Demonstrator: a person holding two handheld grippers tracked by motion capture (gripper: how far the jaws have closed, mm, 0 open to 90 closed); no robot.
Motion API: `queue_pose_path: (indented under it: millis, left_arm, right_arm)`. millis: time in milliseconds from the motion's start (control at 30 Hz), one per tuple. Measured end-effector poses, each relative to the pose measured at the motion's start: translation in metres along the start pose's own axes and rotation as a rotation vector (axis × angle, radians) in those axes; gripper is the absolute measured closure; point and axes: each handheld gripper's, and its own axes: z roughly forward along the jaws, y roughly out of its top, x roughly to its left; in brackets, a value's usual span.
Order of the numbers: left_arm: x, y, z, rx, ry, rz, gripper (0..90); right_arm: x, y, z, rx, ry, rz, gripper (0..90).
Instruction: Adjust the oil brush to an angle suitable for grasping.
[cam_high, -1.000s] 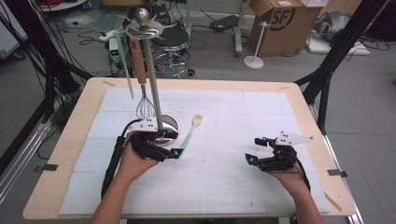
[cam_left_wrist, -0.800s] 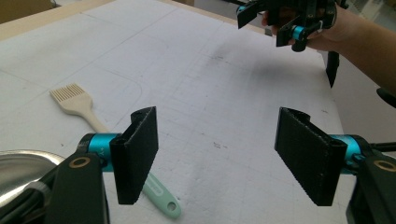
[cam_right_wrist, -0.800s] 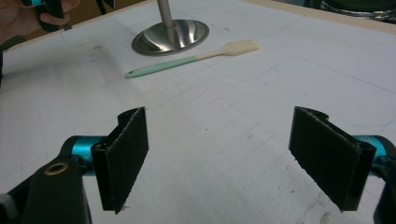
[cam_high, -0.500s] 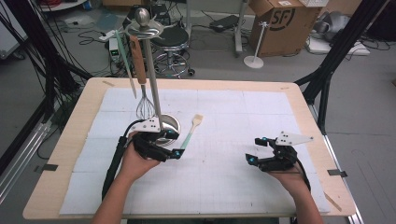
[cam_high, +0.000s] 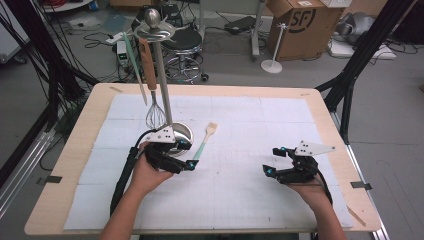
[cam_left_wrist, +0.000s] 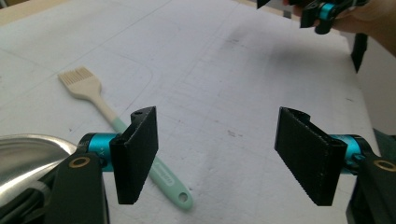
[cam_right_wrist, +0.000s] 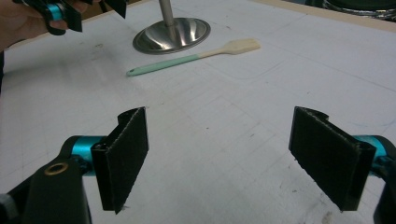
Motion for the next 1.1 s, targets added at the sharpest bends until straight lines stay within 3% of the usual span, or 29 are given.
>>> queue_pose_path:
  millis: [267, 433, 600, 833, 933, 1000, 1100]
  left_arm:
    - [0.009, -0.007, 0.016, 0.042, 0.071, -0.034, 30.9]
    - [0.013, -0.012, 0.026, 0.066, 0.084, -0.057, 30.4]
    - [0.014, -0.015, 0.035, 0.104, 0.095, -0.041, 34.0]
    - [0.014, -0.022, 0.048, 0.184, 0.15, -0.024, 39.0]
    - [0.014, -0.024, 0.052, 0.214, 0.165, -0.011, 45.5]
    - [0.014, -0.023, 0.05, 0.226, 0.19, -0.006, 55.2]
    - [0.016, -0.024, 0.048, 0.218, 0.174, -0.04, 66.4]
  right_arm:
    - [-0.001, 0.0, -0.001, -0.005, -0.002, 0.001, 19.6]
    - [-0.001, -0.001, -0.002, -0.002, -0.004, 0.003, 19.6]
    - [-0.001, -0.001, -0.004, -0.007, -0.007, 0.003, 19.6]
    - [-0.001, -0.001, -0.004, -0.001, -0.005, 0.0, 19.6]
    - [-0.001, -0.002, -0.003, -0.003, -0.007, 0.003, 19.6]
    - [-0.001, -0.002, -0.004, -0.004, -0.006, 0.003, 19.6]
    - [-0.001, -0.001, -0.004, -0.003, -0.005, 0.003, 19.6]
